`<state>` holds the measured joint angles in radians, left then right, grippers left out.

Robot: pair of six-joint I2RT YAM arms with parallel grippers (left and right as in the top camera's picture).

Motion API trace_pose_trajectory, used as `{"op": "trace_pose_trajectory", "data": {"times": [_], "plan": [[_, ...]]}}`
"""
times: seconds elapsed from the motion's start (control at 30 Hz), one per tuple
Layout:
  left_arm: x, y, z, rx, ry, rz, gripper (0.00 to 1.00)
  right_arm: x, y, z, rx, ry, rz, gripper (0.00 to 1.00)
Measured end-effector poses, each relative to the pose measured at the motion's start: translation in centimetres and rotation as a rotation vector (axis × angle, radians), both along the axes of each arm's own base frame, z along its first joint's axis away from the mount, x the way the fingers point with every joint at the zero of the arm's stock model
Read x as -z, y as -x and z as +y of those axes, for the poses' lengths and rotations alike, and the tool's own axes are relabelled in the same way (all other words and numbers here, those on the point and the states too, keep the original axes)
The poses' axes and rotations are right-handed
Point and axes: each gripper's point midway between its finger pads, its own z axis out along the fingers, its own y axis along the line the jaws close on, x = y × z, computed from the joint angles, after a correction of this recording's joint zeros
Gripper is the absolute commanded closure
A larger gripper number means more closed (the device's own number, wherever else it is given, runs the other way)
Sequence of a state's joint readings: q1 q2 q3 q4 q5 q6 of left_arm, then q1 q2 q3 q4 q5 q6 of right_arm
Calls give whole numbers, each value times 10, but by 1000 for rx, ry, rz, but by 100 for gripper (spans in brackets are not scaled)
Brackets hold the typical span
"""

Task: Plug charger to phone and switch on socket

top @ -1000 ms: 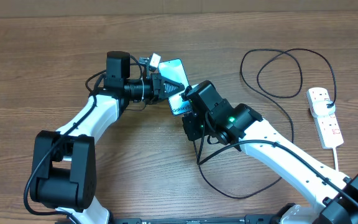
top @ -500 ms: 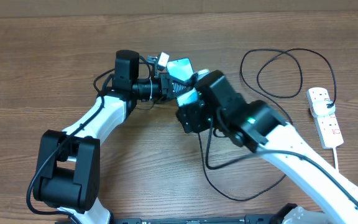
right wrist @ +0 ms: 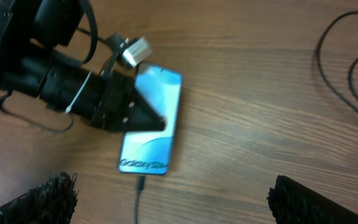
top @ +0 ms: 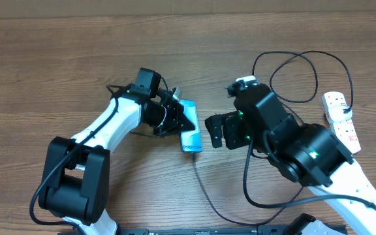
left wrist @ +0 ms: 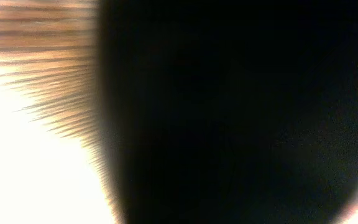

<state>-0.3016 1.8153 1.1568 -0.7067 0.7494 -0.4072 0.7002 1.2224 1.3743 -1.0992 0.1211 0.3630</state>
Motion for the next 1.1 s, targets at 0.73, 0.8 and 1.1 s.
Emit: {"op": "trace_pose_trajectory", "data": {"times": [0.73, 0.8, 1.1], "plan": [[37, -29, 16, 207, -48, -183, 96, 9, -11, -1, 83, 3, 19, 0], [50, -25, 14, 209, -27, -133, 96, 9, -11, 0, 85, 3, 20, 0], [58, -20, 20, 178, 20, -59, 96, 11, -12, 0, 88, 5, 25, 0]]}}
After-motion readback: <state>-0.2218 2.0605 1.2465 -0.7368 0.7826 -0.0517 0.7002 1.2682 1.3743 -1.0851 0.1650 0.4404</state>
